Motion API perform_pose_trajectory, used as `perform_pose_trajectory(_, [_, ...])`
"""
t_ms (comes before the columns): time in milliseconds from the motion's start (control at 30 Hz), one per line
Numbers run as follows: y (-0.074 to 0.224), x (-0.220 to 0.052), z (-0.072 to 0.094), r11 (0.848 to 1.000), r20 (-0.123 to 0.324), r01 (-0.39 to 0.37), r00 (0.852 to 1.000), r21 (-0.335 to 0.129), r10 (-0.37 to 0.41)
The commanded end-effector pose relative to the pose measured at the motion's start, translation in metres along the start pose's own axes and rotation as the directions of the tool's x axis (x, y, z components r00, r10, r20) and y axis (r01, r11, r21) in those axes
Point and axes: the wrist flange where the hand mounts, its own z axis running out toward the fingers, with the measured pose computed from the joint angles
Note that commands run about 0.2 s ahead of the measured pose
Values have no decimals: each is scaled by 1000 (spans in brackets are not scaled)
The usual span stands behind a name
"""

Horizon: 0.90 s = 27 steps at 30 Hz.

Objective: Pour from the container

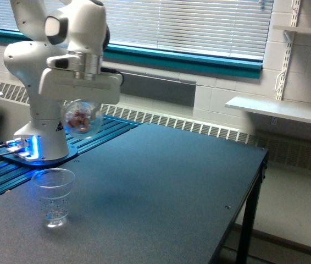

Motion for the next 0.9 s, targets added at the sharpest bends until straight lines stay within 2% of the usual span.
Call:
perform_pose_trajectory(33, [28, 6, 12, 991, 28, -123, 992, -51, 124])
perform_pose_trajectory(233, [48, 5, 25, 983, 66, -149, 985, -110, 157])
perform_pose_trajectory(400, [67, 6, 36, 963, 91, -179, 976, -201, 200])
perform_pose_trajectory(500, [72, 6, 38, 955, 107, -191, 970, -227, 219])
perform_pose_trajectory(667, [71, 7, 39, 950, 116, -203, 965, -236, 235])
perform_pose_trajectory(900, [61, 19, 36, 956, 107, -191, 970, -225, 219])
